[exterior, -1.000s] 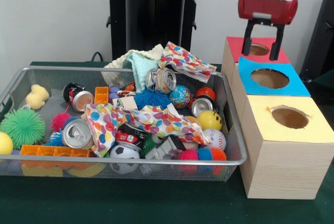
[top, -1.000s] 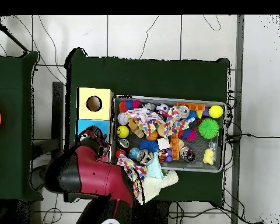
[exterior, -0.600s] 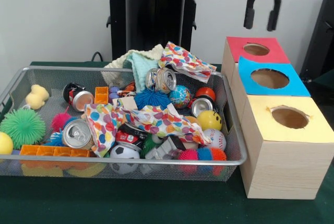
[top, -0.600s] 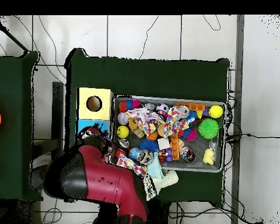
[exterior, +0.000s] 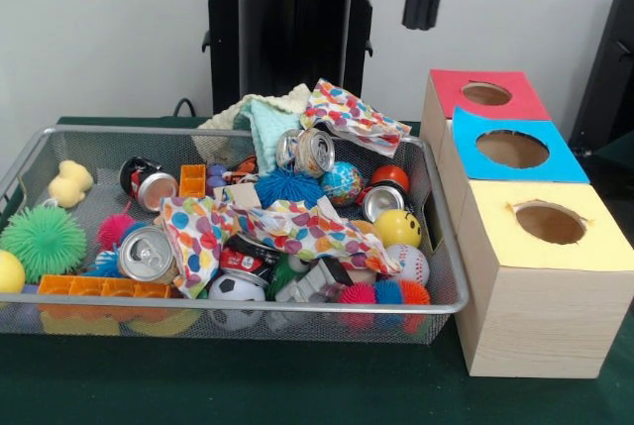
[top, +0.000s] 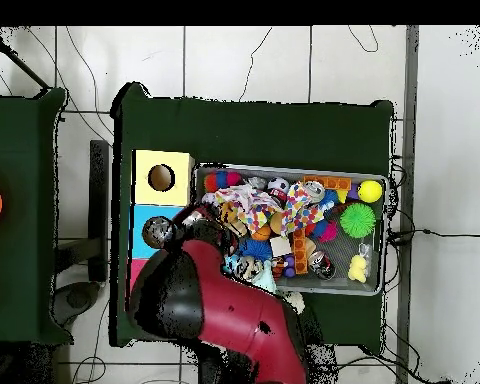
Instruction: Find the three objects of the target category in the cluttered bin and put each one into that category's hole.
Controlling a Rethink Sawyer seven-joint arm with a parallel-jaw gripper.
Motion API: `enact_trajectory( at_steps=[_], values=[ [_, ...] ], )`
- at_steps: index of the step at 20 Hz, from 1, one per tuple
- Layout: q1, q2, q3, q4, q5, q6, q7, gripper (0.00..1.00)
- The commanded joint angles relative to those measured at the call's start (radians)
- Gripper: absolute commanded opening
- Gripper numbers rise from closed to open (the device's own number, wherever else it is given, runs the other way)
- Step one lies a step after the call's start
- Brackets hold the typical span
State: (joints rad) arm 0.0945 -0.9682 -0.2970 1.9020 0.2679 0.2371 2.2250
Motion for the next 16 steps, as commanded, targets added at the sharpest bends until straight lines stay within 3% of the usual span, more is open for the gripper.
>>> enact_trajectory(
  at_steps=[1,10,16],
  values=[
    [-0.098,0.001,0.131,0.086,-0.101,0.032,-0.054,0.00],
    [-0.244,0.066,0.190,0.075,-0.237,-0.050,-0.044,0.00],
    [-0.230,0.104,0.171,0.046,-0.278,-0.059,0.016,0.00]
  ],
)
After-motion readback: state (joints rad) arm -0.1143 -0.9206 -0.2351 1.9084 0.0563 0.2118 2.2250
